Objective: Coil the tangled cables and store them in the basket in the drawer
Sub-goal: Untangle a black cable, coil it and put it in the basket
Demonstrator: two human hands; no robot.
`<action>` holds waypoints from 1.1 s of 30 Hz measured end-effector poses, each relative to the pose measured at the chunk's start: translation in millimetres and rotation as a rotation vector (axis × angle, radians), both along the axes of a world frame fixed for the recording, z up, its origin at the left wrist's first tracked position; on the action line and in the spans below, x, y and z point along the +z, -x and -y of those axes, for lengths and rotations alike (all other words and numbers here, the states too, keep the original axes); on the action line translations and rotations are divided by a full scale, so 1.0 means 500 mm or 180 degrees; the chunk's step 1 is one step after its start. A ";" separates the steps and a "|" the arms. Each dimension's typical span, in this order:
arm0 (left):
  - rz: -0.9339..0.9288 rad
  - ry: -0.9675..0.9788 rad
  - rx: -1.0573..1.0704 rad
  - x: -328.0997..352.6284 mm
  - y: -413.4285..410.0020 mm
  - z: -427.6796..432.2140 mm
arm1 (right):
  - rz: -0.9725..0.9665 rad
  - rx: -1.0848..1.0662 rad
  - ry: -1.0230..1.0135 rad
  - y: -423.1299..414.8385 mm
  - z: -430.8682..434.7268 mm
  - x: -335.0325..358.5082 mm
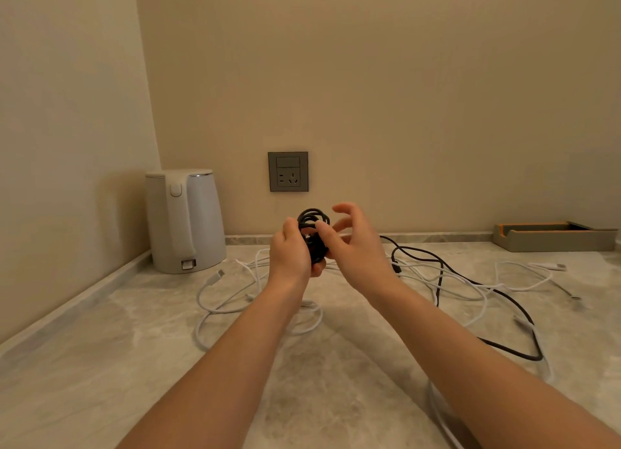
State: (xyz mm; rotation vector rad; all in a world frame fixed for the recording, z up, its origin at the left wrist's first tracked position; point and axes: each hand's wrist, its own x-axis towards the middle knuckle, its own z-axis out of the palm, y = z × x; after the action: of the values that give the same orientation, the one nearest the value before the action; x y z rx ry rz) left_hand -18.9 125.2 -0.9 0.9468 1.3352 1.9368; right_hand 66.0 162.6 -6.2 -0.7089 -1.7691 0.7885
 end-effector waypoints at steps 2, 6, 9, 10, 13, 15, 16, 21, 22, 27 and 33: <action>-0.0246 0.0162 -0.0006 -0.004 0.003 -0.003 | 0.0100 0.0109 0.0382 -0.008 -0.002 0.005; -0.0675 0.0353 -0.0095 -0.015 0.003 -0.004 | 0.0004 0.0544 0.0857 -0.018 -0.005 0.006; -0.0963 0.0633 -0.0130 -0.005 -0.010 0.004 | -0.0024 0.0490 0.0869 -0.024 -0.009 0.012; -0.1060 0.0689 -0.0107 -0.001 -0.014 0.006 | -0.0032 0.0498 0.0880 -0.028 -0.011 0.017; -0.1167 0.0665 -0.0188 0.013 -0.031 0.020 | -0.0086 0.0733 0.1074 -0.045 -0.010 0.035; -0.1154 0.0609 -0.0292 0.016 -0.042 0.038 | -0.0038 0.0843 0.1162 -0.063 0.001 0.046; -0.1157 0.0600 -0.0328 0.014 -0.042 0.046 | -0.0014 0.0863 0.1175 -0.067 0.005 0.048; -0.1365 0.0679 -0.0499 0.026 -0.061 0.101 | -0.0080 0.0955 0.1250 -0.136 0.051 0.056; -0.1418 0.0662 -0.0542 0.031 -0.068 0.115 | -0.0113 0.0992 0.1271 -0.154 0.064 0.056; -0.1511 0.0656 -0.0902 0.044 -0.119 0.184 | -0.0210 0.1109 0.1303 -0.246 0.121 0.045; -0.1515 0.0810 -0.1571 0.038 -0.198 0.246 | -0.0170 0.1080 0.1254 -0.367 0.191 0.013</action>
State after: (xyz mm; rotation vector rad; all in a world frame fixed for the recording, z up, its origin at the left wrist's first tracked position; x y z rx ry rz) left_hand 79.9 2.3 17.9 1.4967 1.3864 1.1824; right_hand 249.5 67.3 0.1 -0.6384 -1.7249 1.3998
